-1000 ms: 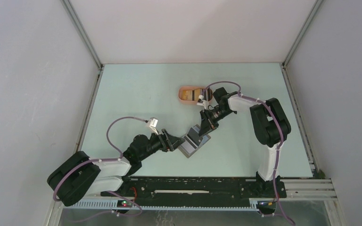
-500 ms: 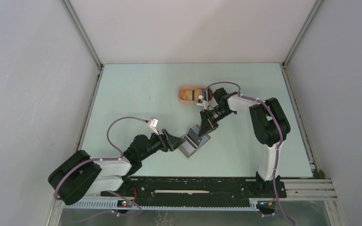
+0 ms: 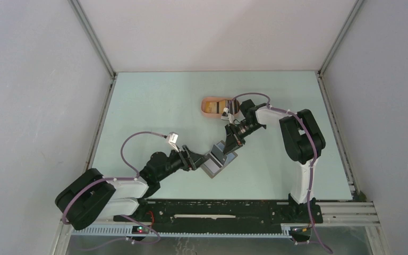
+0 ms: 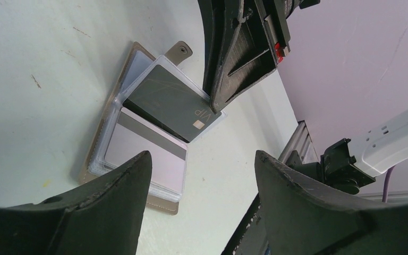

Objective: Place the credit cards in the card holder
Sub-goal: Turn over the card slot in the card holder, then pick up the credit card from the storage box, then insert the credit card into the card holder.

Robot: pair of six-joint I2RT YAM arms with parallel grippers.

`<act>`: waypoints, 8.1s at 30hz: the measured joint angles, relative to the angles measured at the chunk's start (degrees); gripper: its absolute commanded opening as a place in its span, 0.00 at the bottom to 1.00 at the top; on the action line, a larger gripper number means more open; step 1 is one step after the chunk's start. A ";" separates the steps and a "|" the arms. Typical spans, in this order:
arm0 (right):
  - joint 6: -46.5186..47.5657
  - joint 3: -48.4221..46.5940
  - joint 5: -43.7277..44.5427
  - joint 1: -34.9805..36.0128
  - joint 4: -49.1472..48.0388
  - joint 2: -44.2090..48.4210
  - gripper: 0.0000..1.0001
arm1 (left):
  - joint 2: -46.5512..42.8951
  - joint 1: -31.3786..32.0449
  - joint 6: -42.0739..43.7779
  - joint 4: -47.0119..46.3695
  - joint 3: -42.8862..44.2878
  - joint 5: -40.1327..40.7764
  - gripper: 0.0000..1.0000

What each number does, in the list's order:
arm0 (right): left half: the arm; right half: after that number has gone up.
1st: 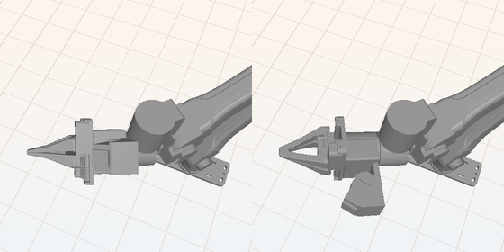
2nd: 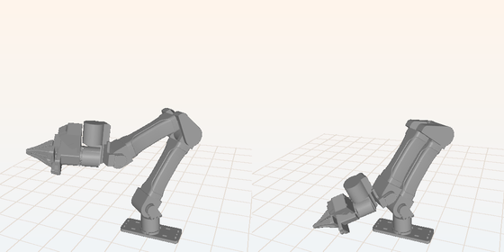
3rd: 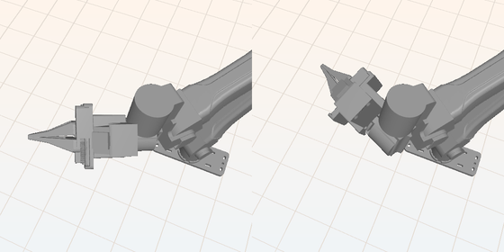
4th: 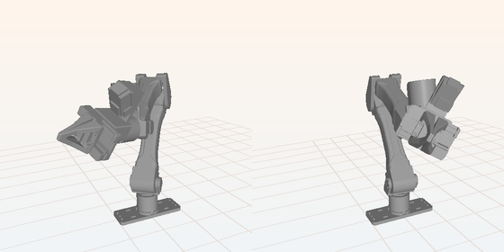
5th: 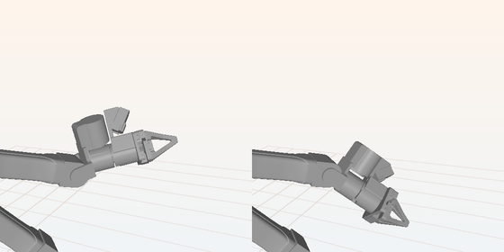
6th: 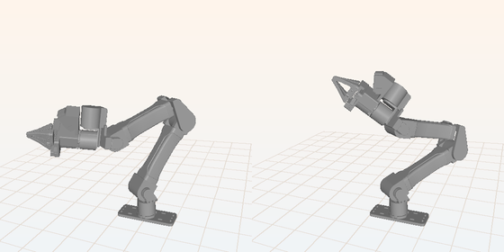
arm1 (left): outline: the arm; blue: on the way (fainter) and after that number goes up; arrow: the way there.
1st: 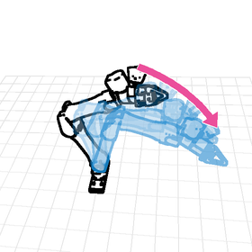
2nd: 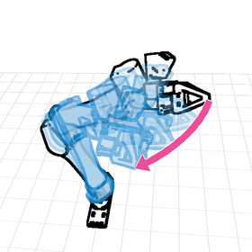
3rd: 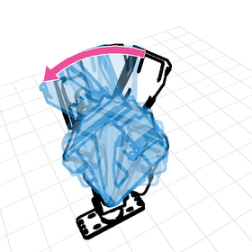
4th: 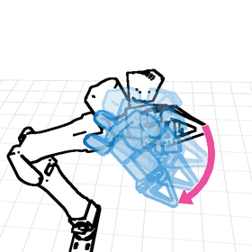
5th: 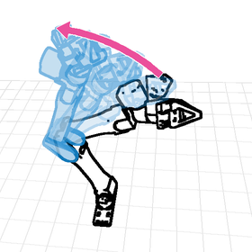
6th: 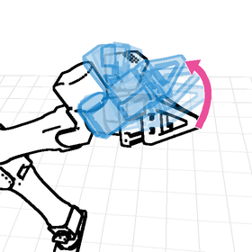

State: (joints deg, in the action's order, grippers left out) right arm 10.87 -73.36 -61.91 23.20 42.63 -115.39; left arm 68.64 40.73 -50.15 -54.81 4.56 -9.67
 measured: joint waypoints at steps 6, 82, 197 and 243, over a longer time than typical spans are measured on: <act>0.13 0.00 -0.17 0.00 0.46 -0.07 0.24 | 0.46 0.00 -0.02 -0.28 0.00 -0.02 0.76; 2.67 -1.51 -0.33 6.38 3.93 -2.49 0.55 | 4.37 -0.02 -0.90 -3.48 0.00 -0.04 0.75; -7.80 -30.10 29.97 -12.11 0.37 -0.96 0.00 | 30.27 0.02 -7.21 -25.27 1.33 -3.63 0.37; 7.65 -1.46 6.47 1.79 1.25 1.53 0.00 | -32.68 7.48 7.50 25.99 -3.10 7.72 0.26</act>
State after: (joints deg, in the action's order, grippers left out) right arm 18.52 -74.83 -55.44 24.99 43.88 -113.86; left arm 35.97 48.21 -42.65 -28.82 1.45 -1.96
